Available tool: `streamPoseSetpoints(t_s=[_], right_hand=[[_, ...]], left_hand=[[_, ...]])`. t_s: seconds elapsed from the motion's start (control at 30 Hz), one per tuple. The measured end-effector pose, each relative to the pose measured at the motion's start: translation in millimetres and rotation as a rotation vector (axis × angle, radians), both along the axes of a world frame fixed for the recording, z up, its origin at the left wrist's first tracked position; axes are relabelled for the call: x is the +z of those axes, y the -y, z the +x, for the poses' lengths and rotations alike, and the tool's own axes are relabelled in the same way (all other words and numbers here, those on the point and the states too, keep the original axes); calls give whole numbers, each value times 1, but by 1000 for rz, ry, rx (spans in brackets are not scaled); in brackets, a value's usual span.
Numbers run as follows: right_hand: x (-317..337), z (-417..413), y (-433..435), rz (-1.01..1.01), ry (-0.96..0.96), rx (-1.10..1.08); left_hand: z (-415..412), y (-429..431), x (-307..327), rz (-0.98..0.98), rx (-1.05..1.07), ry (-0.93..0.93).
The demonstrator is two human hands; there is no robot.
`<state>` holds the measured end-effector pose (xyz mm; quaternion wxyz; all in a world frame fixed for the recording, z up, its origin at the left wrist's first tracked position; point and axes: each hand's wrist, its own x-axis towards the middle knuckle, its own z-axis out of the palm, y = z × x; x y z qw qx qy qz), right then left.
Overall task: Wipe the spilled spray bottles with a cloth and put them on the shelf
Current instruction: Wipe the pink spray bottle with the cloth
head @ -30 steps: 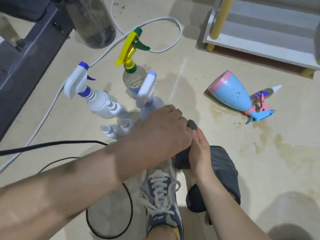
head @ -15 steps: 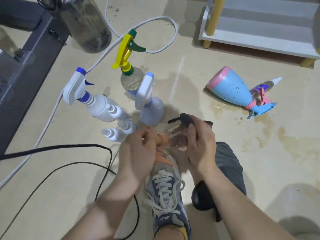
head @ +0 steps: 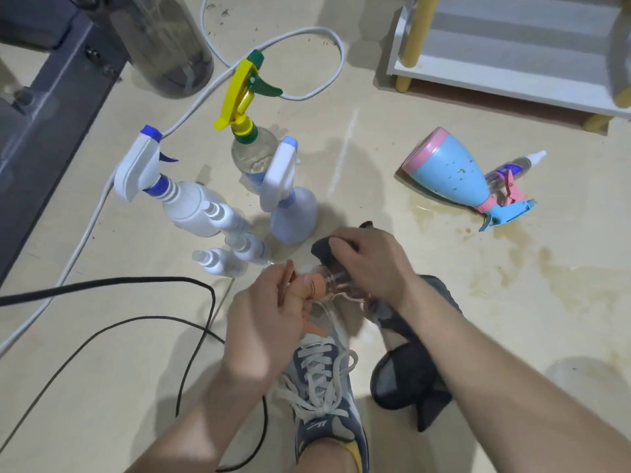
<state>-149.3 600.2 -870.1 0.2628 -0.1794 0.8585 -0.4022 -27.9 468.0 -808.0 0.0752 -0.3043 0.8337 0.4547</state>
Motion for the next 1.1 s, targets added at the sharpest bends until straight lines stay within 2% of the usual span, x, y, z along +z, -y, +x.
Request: streamPoseSetpoints(t_s=[0.1,0.17,0.27,0.33,0.4,0.47,0.53,0.6,0.67,0.73,0.8,0.87,0.93,1.0,1.1], right_hand=[[-24,-31,-17,27,365,-64],[-39,-30,-33,-78,520,-308],[-49,0,-44,-344,594,-702],[-43,35,-40,-389,403,-801],[-26,68,-29,-330,164,-740],[-17,91,-18,-280,60,-642],[-21,101,-14,-135,6,-531],[-23,96,-15,98,-177,-356],[-27,75,-18,-20,-282,-306],[-32,44,-19,-157,-198,-425],[-38,7,-22,-138,29,-639],[-35,-6,-25,-51,139,-657],[-24,6,-20,-13,-11,-525],[-11,37,-8,-107,-208,-359],[-5,53,-13,-218,-306,-251]], left_hand=[[-1,-12,6,-251,-197,-107],[-5,-17,10,-402,-299,-177],[-9,-13,5,-357,-178,-74],[-8,-9,0,-216,-45,1],[-9,-6,-2,-97,79,33],[-10,-2,-5,22,190,78],[-12,-1,-5,221,353,97],[-13,0,-1,397,500,122],[-11,-3,1,440,522,123],[-8,-10,0,354,443,86],[-5,-15,-4,229,355,76],[-5,-16,-4,164,300,53],[-8,-16,-5,71,224,31],[-14,-17,-1,-79,92,35],[-27,-22,12,-319,-86,9]])
